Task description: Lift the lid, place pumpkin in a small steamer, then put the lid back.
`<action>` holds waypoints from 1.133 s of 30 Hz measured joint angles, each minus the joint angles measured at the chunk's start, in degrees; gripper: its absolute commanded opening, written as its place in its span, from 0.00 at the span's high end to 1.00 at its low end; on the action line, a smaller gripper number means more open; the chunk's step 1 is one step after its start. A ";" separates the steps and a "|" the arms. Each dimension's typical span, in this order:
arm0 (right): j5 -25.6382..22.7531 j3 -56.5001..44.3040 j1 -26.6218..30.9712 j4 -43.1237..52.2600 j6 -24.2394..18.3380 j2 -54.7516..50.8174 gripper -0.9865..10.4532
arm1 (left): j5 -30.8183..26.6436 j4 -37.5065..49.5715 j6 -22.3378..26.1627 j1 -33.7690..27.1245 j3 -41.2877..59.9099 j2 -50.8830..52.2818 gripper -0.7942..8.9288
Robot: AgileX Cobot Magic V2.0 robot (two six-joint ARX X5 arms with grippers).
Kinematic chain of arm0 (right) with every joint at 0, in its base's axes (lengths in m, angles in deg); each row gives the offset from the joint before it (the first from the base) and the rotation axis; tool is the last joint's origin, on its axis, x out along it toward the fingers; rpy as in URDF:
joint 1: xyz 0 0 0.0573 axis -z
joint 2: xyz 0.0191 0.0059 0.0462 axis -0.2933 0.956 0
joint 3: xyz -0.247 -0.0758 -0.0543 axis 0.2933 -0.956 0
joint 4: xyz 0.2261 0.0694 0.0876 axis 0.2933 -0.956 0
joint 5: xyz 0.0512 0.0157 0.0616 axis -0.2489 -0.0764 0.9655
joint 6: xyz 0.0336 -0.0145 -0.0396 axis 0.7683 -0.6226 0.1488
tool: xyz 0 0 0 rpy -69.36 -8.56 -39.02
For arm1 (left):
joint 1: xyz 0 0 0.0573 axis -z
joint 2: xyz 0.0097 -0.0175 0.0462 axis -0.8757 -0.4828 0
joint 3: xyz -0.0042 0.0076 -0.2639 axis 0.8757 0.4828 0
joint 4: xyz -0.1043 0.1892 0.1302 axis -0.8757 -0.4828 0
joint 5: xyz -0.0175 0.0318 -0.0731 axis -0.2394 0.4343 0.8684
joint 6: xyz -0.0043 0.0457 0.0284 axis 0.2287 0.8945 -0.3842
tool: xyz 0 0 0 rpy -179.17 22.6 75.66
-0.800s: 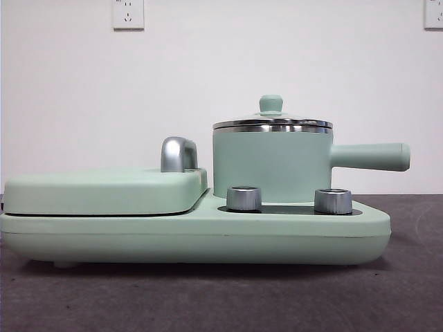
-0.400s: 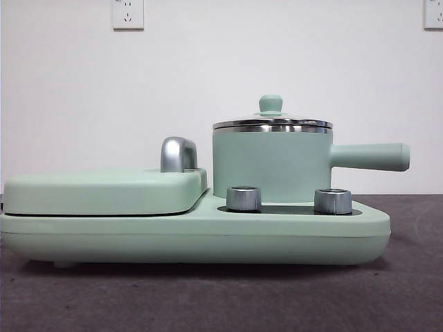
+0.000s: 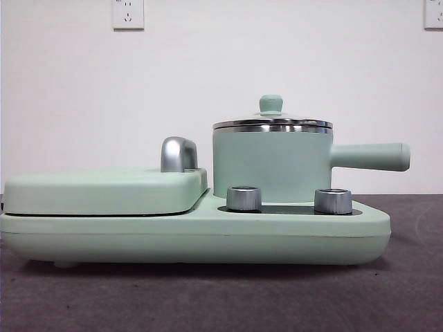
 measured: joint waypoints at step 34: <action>-3.13 -40.98 30.73 49.20 -0.83 -9.35 0.88 | 0.00 0.00 -0.02 0.00 0.00 0.00 0.90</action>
